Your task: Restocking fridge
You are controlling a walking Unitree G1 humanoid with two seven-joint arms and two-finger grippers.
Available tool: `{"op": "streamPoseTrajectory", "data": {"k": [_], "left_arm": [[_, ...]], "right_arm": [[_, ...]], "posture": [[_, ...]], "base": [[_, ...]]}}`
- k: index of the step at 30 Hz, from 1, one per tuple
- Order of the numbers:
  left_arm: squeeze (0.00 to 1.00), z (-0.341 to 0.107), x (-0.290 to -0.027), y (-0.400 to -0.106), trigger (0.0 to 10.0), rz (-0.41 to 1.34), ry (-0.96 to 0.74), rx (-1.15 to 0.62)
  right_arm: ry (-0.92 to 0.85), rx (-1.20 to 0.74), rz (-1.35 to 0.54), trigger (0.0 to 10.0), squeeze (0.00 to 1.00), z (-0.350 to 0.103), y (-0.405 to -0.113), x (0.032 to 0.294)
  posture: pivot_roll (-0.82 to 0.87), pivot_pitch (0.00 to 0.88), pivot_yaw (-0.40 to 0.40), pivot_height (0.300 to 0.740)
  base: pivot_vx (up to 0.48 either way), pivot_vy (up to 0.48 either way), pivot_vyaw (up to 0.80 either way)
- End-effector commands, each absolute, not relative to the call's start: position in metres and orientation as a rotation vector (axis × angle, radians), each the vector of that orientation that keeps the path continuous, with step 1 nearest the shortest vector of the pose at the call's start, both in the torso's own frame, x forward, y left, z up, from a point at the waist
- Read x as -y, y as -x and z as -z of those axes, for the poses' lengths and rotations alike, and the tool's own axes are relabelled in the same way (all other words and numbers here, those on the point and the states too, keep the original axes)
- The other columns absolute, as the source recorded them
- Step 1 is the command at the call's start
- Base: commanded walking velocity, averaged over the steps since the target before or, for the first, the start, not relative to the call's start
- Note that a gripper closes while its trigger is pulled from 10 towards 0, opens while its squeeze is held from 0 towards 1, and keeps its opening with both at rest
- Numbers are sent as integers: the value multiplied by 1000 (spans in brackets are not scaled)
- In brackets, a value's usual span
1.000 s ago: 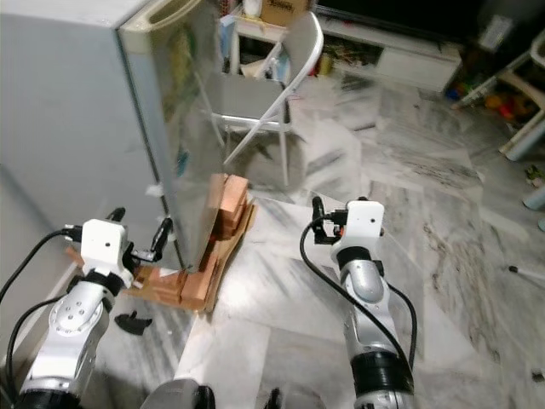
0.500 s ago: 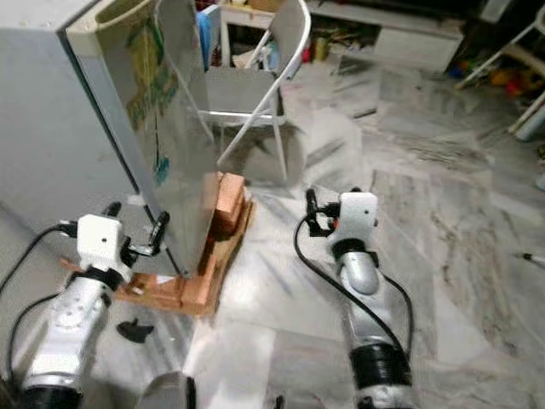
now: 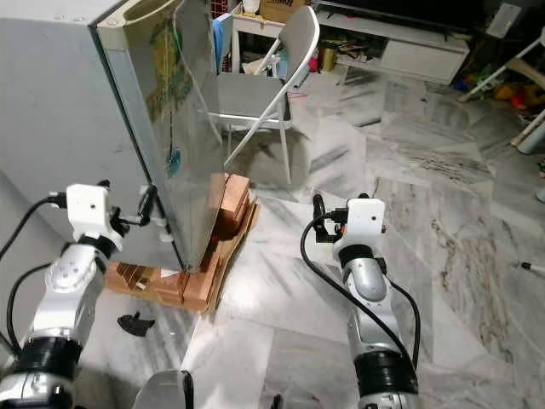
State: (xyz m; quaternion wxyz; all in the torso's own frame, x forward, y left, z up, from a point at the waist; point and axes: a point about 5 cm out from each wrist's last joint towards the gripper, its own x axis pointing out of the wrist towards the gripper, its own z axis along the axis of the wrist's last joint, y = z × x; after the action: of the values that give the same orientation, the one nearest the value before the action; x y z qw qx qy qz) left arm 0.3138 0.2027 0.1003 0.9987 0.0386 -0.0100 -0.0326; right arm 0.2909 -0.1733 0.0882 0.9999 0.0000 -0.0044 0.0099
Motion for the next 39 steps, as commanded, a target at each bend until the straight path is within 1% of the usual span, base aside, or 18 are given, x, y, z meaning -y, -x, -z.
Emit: {"op": "streamPoseTrajectory", "data": {"k": [1, 3, 8, 11, 13, 14, 15, 16, 19, 28, 31, 35, 39], "left_arm": [[0, -101, -206, -317, 10000, 50, -73, 17], [0, -109, -209, -329, 10000, 18, -59, 29], [0, -110, -207, -327, 10000, 35, -65, 34], [0, -105, -203, -317, 10000, 80, -68, 41], [0, -95, -198, -291, 10000, 154, -114, 37], [0, -95, -198, -291, 10000, 154, -114, 37], [0, -92, -197, -281, 10000, 166, -115, 37], [0, -92, -197, -281, 10000, 166, -115, 37], [0, -89, -194, -266, 10000, 162, -106, 37], [0, -88, -183, -258, 10000, 163, -81, 34], [0, -87, -180, -251, 10000, 193, -85, 4], [0, -87, -183, -245, 10000, 217, -92, 0], [0, -88, -187, -243, 10000, 214, -105, 0]], "right_arm": [[8, 15, -13, 10000, 0, -92, -290, 178], [15, 8, -12, 10000, 0, -92, -282, 182], [21, 0, -3, 10000, 0, -90, -275, 187], [16, -13, 9, 10000, 0, -88, -270, 189], [16, -14, 10, 10000, 0, -88, -265, 189], [16, -14, 10, 10000, 0, -88, -265, 189], [17, -19, 7, 10000, 0, -88, -263, 188], [17, -19, 7, 10000, 0, -88, -263, 188], [13, -25, -7, 10000, 0, -88, -263, 183], [12, -21, -30, 10000, 0, -89, -268, 177], [21, -28, -21, 10000, 0, -88, -267, 180], [23, -32, -9, 10000, 0, -88, -267, 183], [24, -33, -4, 10000, 0, -87, -268, 182]], "posture": [[17, 77, -73, 740], [-2, 85, -66, 740], [-7, 95, -61, 740], [-6, 100, -61, 740], [-1, 108, -60, 740], [-1, 108, -60, 740], [4, 109, -61, 740], [4, 109, -61, 740], [18, 111, -63, 740], [30, 104, -68, 740], [23, 105, -67, 740], [27, 105, -65, 740], [33, 105, -61, 740]], "base": [[0, 0, 0], [0, 0, 0], [0, 0, 0], [90, 0, 0], [278, 0, 0], [285, 0, 0], [334, 0, 0], [334, 0, 0], [360, 0, 0], [373, 0, 0], [102, 0, 0], [0, 0, 0], [460, 0, 0]]}}
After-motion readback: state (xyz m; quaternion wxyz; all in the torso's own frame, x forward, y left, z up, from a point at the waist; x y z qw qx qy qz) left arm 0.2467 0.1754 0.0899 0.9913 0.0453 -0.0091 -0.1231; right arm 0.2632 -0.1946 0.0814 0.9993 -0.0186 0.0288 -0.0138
